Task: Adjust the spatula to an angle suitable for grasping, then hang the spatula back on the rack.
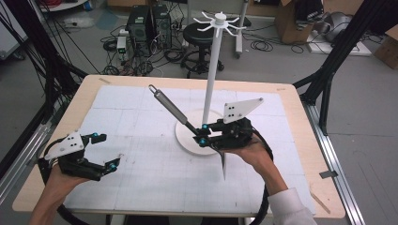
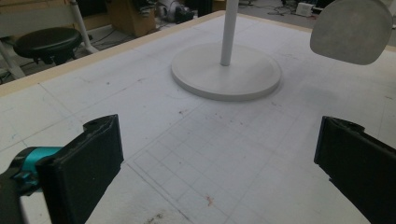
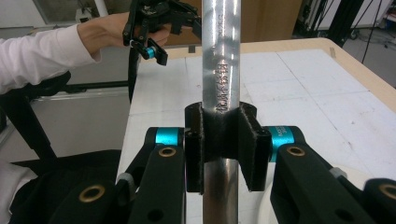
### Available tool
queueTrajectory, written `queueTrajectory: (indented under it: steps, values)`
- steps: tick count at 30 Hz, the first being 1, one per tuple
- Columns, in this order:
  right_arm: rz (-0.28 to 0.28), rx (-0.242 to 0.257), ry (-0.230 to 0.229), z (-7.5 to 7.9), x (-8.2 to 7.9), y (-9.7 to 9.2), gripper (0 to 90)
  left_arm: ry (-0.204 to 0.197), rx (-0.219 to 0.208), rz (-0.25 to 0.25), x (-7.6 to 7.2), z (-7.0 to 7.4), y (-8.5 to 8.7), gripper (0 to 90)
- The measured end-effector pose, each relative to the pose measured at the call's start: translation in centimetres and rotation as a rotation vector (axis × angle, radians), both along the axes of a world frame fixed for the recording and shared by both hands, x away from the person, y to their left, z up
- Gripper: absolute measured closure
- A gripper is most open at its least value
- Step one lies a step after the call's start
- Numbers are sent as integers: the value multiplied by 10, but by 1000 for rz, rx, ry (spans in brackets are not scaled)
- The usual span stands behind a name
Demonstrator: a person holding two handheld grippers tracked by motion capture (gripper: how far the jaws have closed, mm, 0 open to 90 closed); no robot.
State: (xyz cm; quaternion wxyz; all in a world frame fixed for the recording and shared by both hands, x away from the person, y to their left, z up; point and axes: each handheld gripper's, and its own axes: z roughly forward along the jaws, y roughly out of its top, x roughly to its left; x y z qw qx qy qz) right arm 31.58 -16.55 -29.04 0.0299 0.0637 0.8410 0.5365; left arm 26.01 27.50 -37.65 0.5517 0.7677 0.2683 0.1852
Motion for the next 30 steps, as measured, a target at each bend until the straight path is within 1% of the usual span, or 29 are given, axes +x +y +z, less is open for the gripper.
queueTrajectory:
  steps: [2, 5, 8, 10, 13, 17, 19, 21, 23, 26, 27, 30]
  values:
    - [7, -1, -5, 0, 0, 0, 747, 1, -8, 1, 1, 0, 1, 17]
    - [3, -1, 0, 0, 0, 0, 747, 2, -20, -6, 0, 1, 2, 17]
    - [2, 2, 0, 0, 0, -1, 747, -4, -38, -16, -1, 4, 2, 17]
    - [3, -4, 3, 0, 0, -1, 747, -9, -32, -26, -1, 8, 1, 17]
    - [1, -1, 0, 0, -1, -2, 747, -28, -31, -46, -2, 14, -1, 17]
    - [0, -1, 0, 1, 0, -3, 747, -25, -52, -68, 2, 25, -1, 17]
    - [-3, 2, 2, 1, 0, -3, 747, -22, -68, -85, 5, 33, -2, 17]
    - [-1, 6, 1, 0, 0, -2, 747, -26, -71, -100, 7, 40, -3, 17]
    - [3, 9, 2, 0, 0, -1, 747, -23, -62, -111, 9, 48, -5, 17]
    - [8, 9, -4, 0, 0, -1, 747, 16, -45, -153, 12, 58, -9, 17]
    - [8, 10, 2, -1, 0, -1, 747, 13, -34, -157, 13, 62, -11, 17]
    - [5, 10, 1, -2, 1, -1, 747, 6, -34, -182, 14, 72, -16, 17]
